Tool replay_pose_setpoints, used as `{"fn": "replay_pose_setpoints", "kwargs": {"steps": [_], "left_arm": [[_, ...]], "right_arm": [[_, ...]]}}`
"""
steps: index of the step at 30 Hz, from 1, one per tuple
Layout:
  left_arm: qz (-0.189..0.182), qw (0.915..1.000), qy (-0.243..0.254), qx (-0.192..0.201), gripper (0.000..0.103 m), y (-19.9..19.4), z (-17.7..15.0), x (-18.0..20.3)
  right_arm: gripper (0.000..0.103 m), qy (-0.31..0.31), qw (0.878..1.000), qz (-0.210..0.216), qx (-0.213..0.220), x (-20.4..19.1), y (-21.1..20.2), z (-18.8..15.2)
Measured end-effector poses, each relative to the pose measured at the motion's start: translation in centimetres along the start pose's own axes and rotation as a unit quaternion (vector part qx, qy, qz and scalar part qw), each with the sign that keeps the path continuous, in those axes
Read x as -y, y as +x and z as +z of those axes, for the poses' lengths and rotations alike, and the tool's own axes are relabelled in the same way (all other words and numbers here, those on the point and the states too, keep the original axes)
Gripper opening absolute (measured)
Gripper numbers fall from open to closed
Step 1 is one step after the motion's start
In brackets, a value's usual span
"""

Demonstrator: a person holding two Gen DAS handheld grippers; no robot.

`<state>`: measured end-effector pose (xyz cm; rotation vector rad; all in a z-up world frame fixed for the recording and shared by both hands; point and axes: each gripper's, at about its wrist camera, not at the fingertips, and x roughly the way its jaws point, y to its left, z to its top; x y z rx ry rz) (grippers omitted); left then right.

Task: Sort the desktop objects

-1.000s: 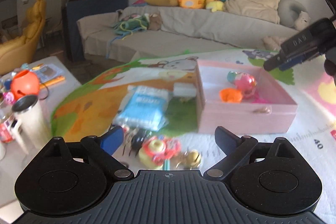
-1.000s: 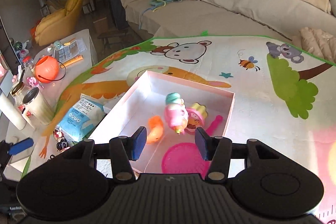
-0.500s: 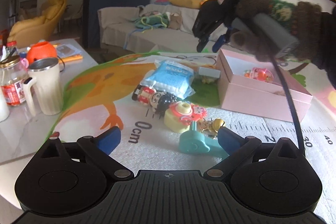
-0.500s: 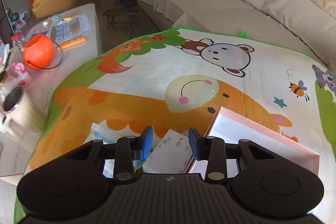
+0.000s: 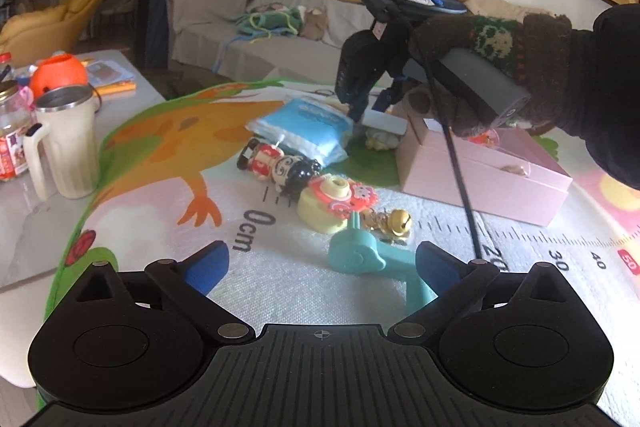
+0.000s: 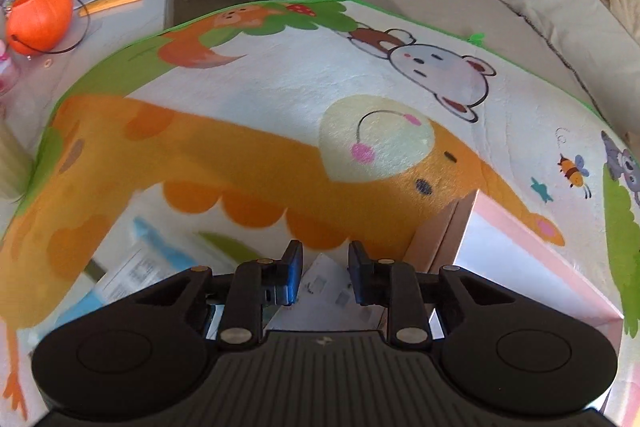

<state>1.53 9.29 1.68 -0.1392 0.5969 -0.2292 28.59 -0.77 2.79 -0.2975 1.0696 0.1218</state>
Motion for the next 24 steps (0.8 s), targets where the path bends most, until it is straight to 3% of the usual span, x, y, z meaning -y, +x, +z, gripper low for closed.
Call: {"fn": "replay_pose_setpoints", "kwargs": {"steps": [9,15,17,18,19,24], "left_arm": [[-0.018,0.9985,0.042,-0.031,0.103,-0.9,-0.9,0.6],[-0.015,0.9974,0.060,-0.038,0.103,-1.0,-1.1,1.4],[-0.014,0.9966,0.069,-0.041,0.103,-1.0,-1.2,2.0],[-0.013,0.9961,0.075,-0.043,0.103,-1.0,-1.2,2.3],[-0.012,0.9954,0.083,-0.045,0.103,-1.1,-1.3,2.7],[-0.006,0.9924,0.114,-0.046,0.103,-1.6,-1.4,4.3]], "right_arm": [[0.024,-0.051,0.991,0.123,-0.034,-3.2,-6.8,-8.2],[0.026,-0.069,0.989,0.131,-0.018,-1.9,-11.0,-14.9],[0.034,-0.060,0.989,0.136,-0.013,-0.9,-11.8,-16.3],[0.045,-0.053,0.989,0.137,-0.008,-0.4,-12.0,-17.1],[0.050,-0.048,0.990,0.136,-0.007,0.0,-11.9,-17.7],[0.051,-0.016,0.988,0.152,0.000,1.6,-10.5,-19.9]]}}
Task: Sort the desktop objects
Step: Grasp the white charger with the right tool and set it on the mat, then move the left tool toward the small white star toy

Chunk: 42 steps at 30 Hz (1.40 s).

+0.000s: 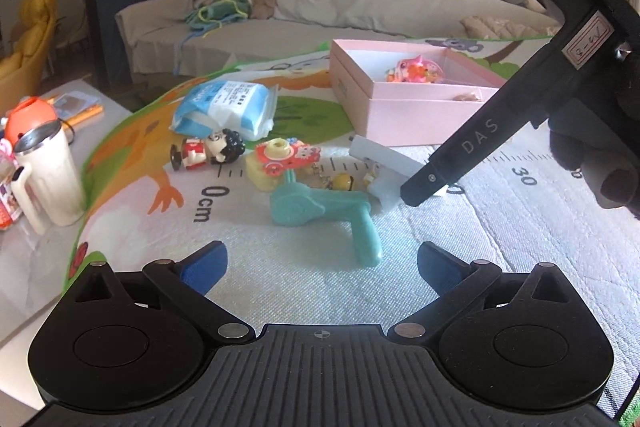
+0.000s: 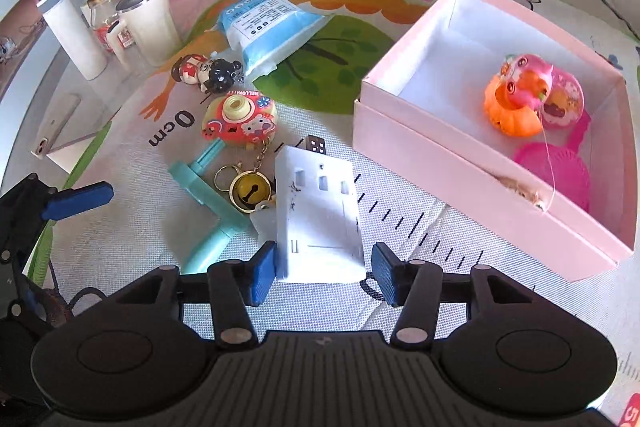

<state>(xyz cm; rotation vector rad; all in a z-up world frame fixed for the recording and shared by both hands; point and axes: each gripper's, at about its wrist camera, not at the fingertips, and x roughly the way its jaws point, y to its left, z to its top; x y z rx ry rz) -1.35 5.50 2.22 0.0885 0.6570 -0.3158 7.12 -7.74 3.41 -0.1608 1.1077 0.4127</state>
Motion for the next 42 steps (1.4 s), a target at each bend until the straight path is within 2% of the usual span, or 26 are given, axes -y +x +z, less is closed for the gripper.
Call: {"fn": "replay_pose_setpoints", "kwargs": {"steps": [5,11,13,17,19,22,23,25,29,30,31,34,37,41,42], "left_arm": [[0.018,0.9995,0.020,-0.012,0.103,-0.2,0.1,1.3],[0.038,0.9989,0.023,-0.018,0.103,-0.1,0.7,1.7],[0.037,0.9989,0.024,-0.017,0.103,0.3,1.3,2.2],[0.033,0.9988,0.037,-0.002,0.103,1.4,2.4,3.5],[0.027,0.9988,0.042,-0.001,0.103,2.3,3.0,4.2],[0.012,0.9992,0.036,-0.009,0.102,3.5,3.7,5.2],[0.009,0.9993,0.034,-0.014,0.098,4.1,3.9,5.5],[0.005,0.9990,0.037,-0.026,0.083,5.0,4.2,6.0],[0.028,0.9979,0.054,-0.024,0.073,6.0,4.2,7.0],[0.024,0.9977,0.057,-0.026,0.055,6.1,4.1,7.1],[0.019,0.9975,0.061,-0.031,0.047,6.1,4.0,7.1],[0.007,0.9957,0.089,-0.026,0.046,5.3,3.0,7.2],[-0.023,0.9926,0.118,-0.021,0.046,3.7,1.7,7.3],[-0.048,0.9917,0.114,-0.035,0.048,2.2,0.5,6.7],[-0.048,0.9920,0.111,-0.037,0.053,2.0,0.3,6.5]], "right_arm": [[0.050,0.027,0.998,0.035,0.041,0.8,0.5,-0.9],[0.049,0.055,0.992,0.075,0.083,2.9,-4.0,-3.8],[0.048,0.040,0.993,0.051,0.095,3.1,-5.4,-5.4],[0.049,-0.008,0.994,-0.039,0.105,3.2,-6.9,-8.9],[0.057,-0.016,0.992,-0.060,0.107,3.6,-7.2,-10.6],[0.064,-0.010,0.992,-0.064,0.109,4.0,-7.3,-12.3],[0.065,-0.008,0.992,-0.066,0.110,4.1,-7.2,-12.7],[0.069,-0.007,0.991,-0.073,0.115,4.2,-7.1,-13.6],[0.076,-0.002,0.988,-0.088,0.129,4.1,-6.0,-14.6],[0.076,0.001,0.988,-0.088,0.130,4.0,-5.7,-14.8],[0.076,0.003,0.988,-0.086,0.130,4.0,-5.5,-14.9],[0.082,0.007,0.987,-0.086,0.135,3.8,-5.1,-15.2],[0.084,-0.001,0.986,-0.092,0.138,3.6,-5.0,-15.1],[0.091,0.005,0.985,-0.094,0.142,3.7,-4.6,-15.1],[0.093,0.009,0.985,-0.095,0.143,3.8,-4.6,-15.1]]}}
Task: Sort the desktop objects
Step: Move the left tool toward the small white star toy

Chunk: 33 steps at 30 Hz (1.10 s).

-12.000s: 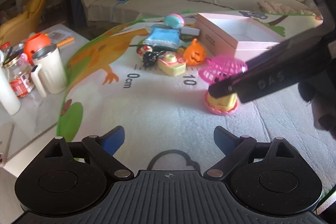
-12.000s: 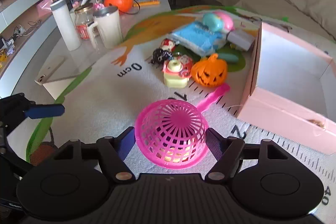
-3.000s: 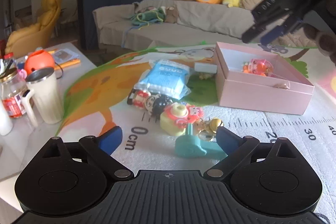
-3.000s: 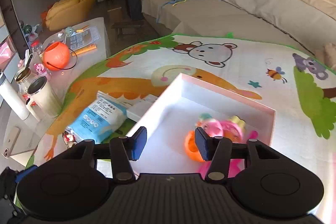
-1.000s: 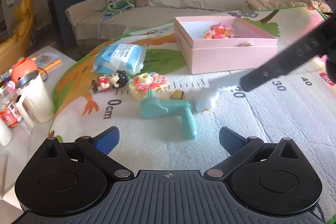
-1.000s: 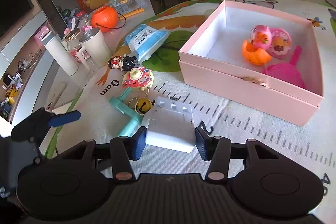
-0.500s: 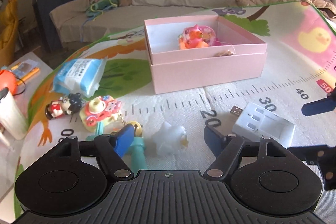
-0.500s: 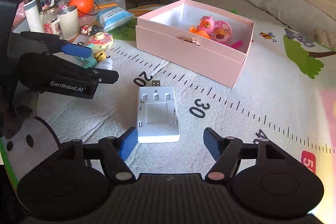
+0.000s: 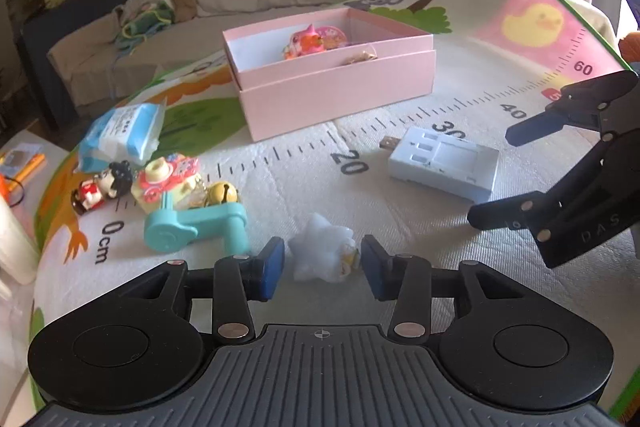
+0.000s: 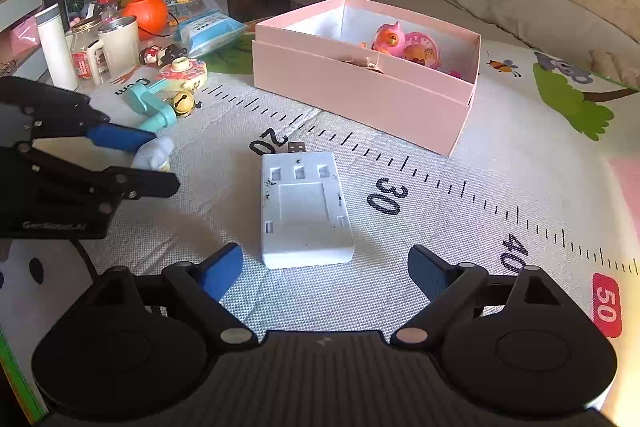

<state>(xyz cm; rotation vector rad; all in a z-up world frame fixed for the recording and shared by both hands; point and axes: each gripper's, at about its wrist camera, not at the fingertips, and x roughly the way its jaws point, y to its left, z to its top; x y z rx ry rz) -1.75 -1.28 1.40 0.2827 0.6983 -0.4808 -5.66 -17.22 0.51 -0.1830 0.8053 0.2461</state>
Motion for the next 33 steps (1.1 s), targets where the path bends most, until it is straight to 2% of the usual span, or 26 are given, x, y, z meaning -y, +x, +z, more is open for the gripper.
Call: {"fn": "replay_pose_setpoints", "kwargs": {"steps": [3,7,9,13,14,18,21,24,26,27,28,29,30,31,33], "left_arm": [[0.012,0.9999,-0.010,-0.004,0.066,-0.6,-0.5,-0.7],[0.055,0.9983,-0.022,-0.007,0.072,-0.8,-0.5,-1.5],[0.056,0.9979,-0.031,-0.006,0.077,-0.9,-0.4,-1.8],[0.075,0.9965,-0.037,-0.006,0.082,-0.9,-0.4,-1.7],[0.077,0.9963,-0.039,-0.005,0.083,-1.0,-0.4,-1.7],[0.051,0.9970,-0.058,-0.006,0.085,-1.2,-0.3,-1.6],[0.032,0.9979,-0.056,-0.001,0.086,-1.0,0.1,-0.8],[0.028,0.9985,-0.047,0.000,0.085,-0.7,0.2,-0.2],[0.026,0.9984,-0.050,-0.003,0.085,-0.3,0.3,-0.3],[0.025,0.9982,-0.054,-0.006,0.085,-0.1,0.3,-0.4],[0.024,0.9979,-0.059,-0.009,0.085,0.2,0.5,-0.5],[0.023,0.9976,-0.064,-0.011,0.084,0.5,0.6,-0.7],[0.021,0.9974,-0.068,-0.013,0.082,0.8,0.8,-0.8],[0.019,0.9972,-0.071,-0.015,0.081,1.0,1.0,-0.9],[0.021,0.9968,-0.075,-0.021,0.072,1.6,1.3,-0.9]], "right_arm": [[0.096,0.009,1.000,-0.003,0.000,0.2,0.1,-0.1],[0.097,0.007,1.000,-0.012,-0.002,0.4,-0.1,-0.1],[0.097,-0.002,0.999,-0.037,-0.003,0.6,-0.2,0.0],[0.097,-0.025,0.993,-0.115,-0.008,1.2,-0.5,0.6],[0.097,-0.022,0.994,-0.111,-0.006,1.4,-0.8,0.9],[0.097,0.042,0.999,-0.021,-0.013,2.8,-1.9,2.7],[0.099,0.068,0.998,0.004,-0.013,2.7,-0.7,4.1],[0.099,0.013,1.000,0.012,0.000,1.4,1.3,4.9],[0.099,-0.016,1.000,0.018,-0.016,1.0,2.5,5.0],[0.094,-0.021,0.999,0.026,-0.029,0.9,3.0,5.0],[0.084,-0.025,0.998,0.036,-0.040,0.8,3.2,4.9],[0.079,-0.030,0.997,0.044,-0.048,0.6,3.4,4.8],[0.068,-0.030,0.997,0.054,-0.044,0.6,3.1,4.7],[0.050,-0.032,0.997,0.061,-0.047,0.4,2.9,4.7],[0.048,-0.036,0.996,0.065,-0.052,0.1,2.2,4.6]]}}
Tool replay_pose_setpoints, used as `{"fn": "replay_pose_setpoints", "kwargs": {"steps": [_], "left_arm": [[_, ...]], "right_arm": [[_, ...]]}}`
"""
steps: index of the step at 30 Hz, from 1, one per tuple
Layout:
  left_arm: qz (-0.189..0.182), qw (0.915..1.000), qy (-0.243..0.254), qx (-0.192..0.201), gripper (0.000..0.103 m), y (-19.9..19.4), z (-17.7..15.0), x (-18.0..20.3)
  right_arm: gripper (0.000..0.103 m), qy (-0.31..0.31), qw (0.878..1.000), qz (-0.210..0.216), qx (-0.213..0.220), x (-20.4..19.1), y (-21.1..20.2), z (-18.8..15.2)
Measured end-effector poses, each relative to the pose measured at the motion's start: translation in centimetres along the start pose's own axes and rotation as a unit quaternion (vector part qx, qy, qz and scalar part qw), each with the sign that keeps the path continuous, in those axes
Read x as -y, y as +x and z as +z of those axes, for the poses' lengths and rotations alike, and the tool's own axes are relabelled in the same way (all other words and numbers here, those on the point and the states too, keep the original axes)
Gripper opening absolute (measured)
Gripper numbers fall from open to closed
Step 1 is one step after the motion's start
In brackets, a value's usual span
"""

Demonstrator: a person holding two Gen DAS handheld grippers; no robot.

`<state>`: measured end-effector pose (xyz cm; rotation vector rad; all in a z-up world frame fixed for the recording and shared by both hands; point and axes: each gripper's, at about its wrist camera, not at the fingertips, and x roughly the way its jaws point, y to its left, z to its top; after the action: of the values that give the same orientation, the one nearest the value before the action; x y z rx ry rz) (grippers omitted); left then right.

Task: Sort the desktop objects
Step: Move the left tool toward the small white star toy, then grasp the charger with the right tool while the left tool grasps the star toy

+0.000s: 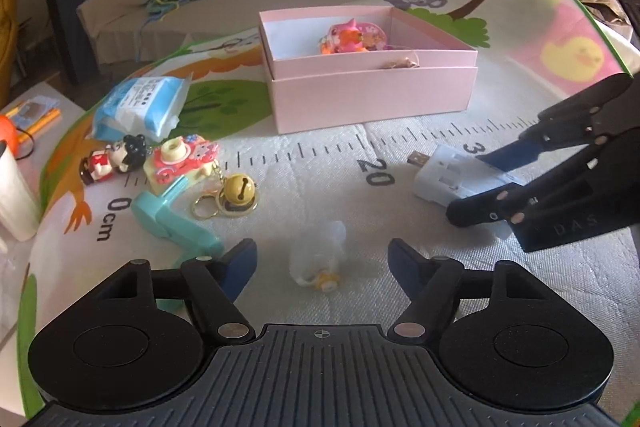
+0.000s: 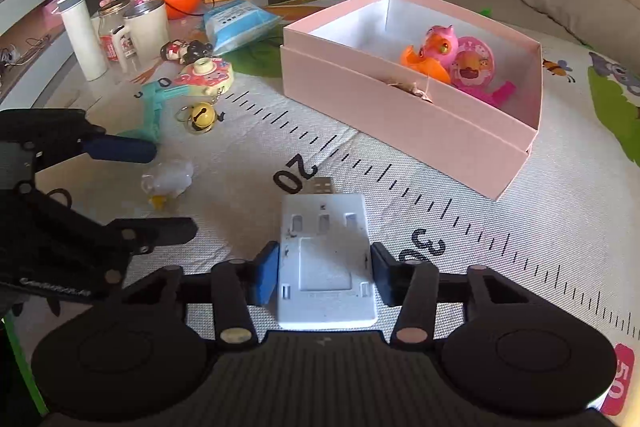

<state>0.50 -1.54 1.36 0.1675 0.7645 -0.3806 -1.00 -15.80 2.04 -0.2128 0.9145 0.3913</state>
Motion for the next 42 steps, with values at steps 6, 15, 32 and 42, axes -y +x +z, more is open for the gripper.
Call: {"fn": "replay_pose_setpoints", "kwargs": {"steps": [6,15,32,42], "left_arm": [[-0.002,1.0000,0.006,0.004,0.040,-0.9,-0.4,0.0],[-0.015,0.9955,0.055,0.076,0.040,-7.9,-0.2,0.8],[0.031,0.9869,0.010,0.158,0.077,-1.1,16.4,-1.3],[0.096,0.9910,-0.090,0.026,0.099,-3.3,-0.5,-8.0]], "right_arm": [[0.047,-0.020,1.000,-0.014,-0.011,-1.5,-2.1,-1.5],[0.047,-0.012,0.999,0.009,0.036,-2.6,-10.3,-1.5],[0.048,0.162,0.980,-0.058,0.101,10.1,-7.5,14.1],[0.059,0.120,0.988,-0.061,0.079,6.2,-3.3,10.2]]}}
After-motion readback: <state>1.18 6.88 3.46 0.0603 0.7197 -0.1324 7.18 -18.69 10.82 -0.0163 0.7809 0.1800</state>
